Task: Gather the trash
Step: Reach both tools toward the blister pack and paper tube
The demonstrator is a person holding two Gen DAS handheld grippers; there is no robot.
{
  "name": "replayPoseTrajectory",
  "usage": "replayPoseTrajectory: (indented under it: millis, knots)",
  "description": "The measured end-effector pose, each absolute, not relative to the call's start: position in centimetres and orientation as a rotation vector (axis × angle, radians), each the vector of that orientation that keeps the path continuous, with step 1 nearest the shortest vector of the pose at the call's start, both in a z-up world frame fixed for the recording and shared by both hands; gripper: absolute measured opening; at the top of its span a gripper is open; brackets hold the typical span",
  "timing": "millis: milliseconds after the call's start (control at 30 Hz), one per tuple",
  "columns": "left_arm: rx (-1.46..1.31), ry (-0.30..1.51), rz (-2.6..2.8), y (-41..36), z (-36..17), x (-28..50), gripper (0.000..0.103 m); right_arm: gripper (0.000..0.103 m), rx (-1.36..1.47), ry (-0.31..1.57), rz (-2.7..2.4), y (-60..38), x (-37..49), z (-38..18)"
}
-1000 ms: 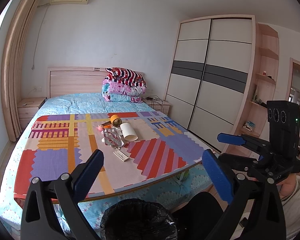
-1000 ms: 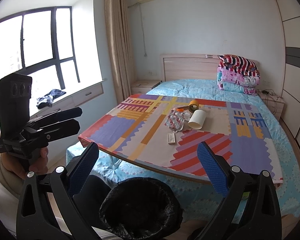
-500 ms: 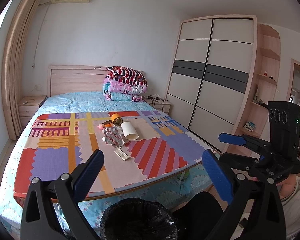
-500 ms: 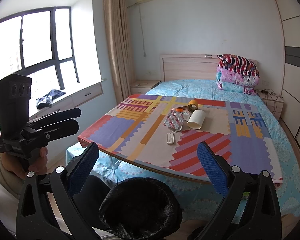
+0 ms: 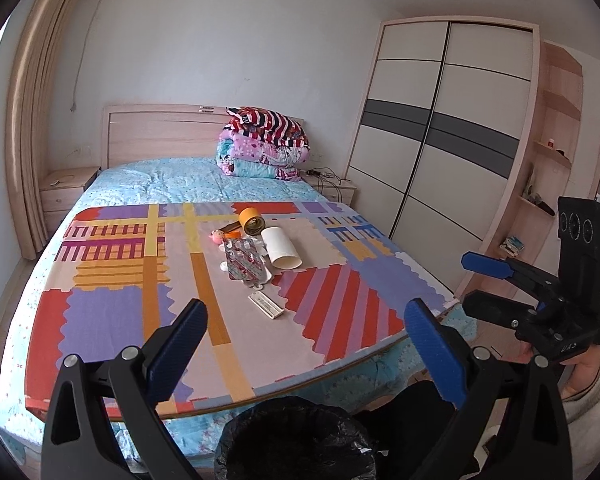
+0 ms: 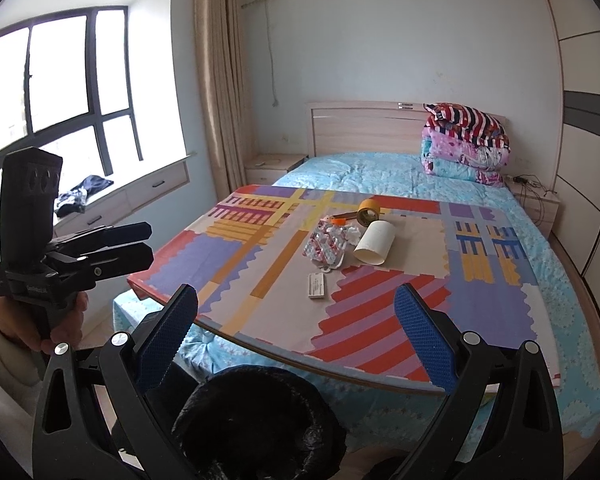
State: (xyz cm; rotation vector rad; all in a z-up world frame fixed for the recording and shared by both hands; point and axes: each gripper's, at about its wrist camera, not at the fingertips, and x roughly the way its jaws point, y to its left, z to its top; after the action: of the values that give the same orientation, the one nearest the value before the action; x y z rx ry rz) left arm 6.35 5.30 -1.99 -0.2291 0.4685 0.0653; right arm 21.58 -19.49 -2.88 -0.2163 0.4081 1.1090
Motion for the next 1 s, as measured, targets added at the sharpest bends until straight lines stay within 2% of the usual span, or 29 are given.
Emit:
replayPoseTrajectory:
  millis: [400, 633, 800, 1000]
  knots:
    - [-0.297, 0.585, 0.034, 11.9, -4.9, 16.8, 0.095, 0.1, -0.276, 0.48, 1.007, -11.9, 30.3, -4.4]
    - [-0.4, 0.646, 0.013, 15.7, -7.0, 22.3, 0.095, 0.1, -0.25, 0.595, 0.987, -7.7, 35.6, -6.2]
    - [-0.448, 0.709, 0.016, 17.9, -9.0, 25.8, 0.088, 0.1, -0.272, 0.643, 0.958, -4.7, 38.2, -7.5]
    - [-0.539, 0.776, -0.004, 19.9, -12.0, 29.0, 0.072, 0.099, -0.273, 0.718, 0.92, -2.0, 41.1, -9.7]
